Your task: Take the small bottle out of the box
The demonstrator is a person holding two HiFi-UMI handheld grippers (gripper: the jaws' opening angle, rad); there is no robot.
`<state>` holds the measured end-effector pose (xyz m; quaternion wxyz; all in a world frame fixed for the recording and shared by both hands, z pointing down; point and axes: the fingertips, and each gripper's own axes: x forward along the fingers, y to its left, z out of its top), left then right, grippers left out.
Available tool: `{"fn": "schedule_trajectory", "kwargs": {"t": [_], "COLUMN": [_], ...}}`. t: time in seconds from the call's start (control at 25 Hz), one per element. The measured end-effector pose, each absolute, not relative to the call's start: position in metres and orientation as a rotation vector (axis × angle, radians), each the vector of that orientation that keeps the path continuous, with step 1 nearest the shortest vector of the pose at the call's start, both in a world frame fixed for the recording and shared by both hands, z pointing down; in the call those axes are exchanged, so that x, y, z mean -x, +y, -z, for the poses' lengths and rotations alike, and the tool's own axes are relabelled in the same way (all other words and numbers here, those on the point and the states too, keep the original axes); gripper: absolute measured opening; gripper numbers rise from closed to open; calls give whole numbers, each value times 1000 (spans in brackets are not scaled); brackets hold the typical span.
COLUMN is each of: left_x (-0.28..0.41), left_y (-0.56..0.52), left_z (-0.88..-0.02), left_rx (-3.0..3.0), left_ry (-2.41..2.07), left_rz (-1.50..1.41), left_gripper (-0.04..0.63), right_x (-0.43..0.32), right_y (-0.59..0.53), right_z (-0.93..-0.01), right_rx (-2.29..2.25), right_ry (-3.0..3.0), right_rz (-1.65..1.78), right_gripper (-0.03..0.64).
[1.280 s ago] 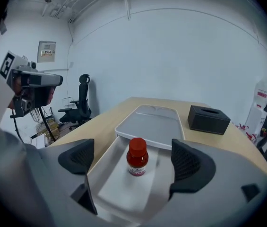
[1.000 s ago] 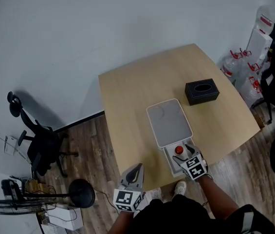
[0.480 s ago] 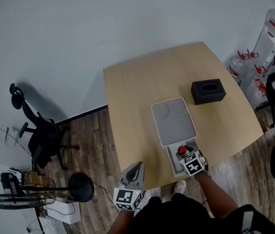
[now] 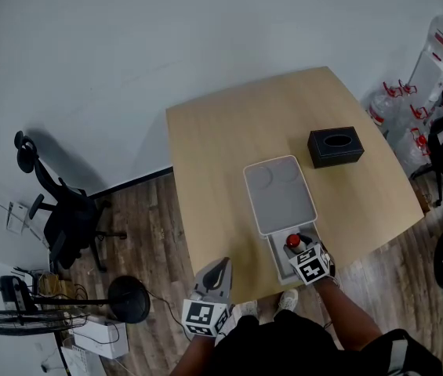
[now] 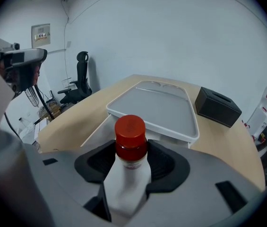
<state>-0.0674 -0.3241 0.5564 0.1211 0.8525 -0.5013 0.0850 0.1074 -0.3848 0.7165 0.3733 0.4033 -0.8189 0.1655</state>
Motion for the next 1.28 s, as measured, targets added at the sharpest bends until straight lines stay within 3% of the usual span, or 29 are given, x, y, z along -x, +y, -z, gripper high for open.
{"fn": "schedule_trajectory", "kwargs": {"t": [1.28], "left_x": [32], "left_y": [-329], "left_z": [-538], "left_rx": [-2649], "left_ry": [-1364], "left_rz": [-279], "left_gripper": [12], "right_x": [-113], "right_y": [-374], "right_z": [-467], "right_rx": [-1398], "right_ry": [-2445], "right_rz": [-64], "right_gripper": [221]}}
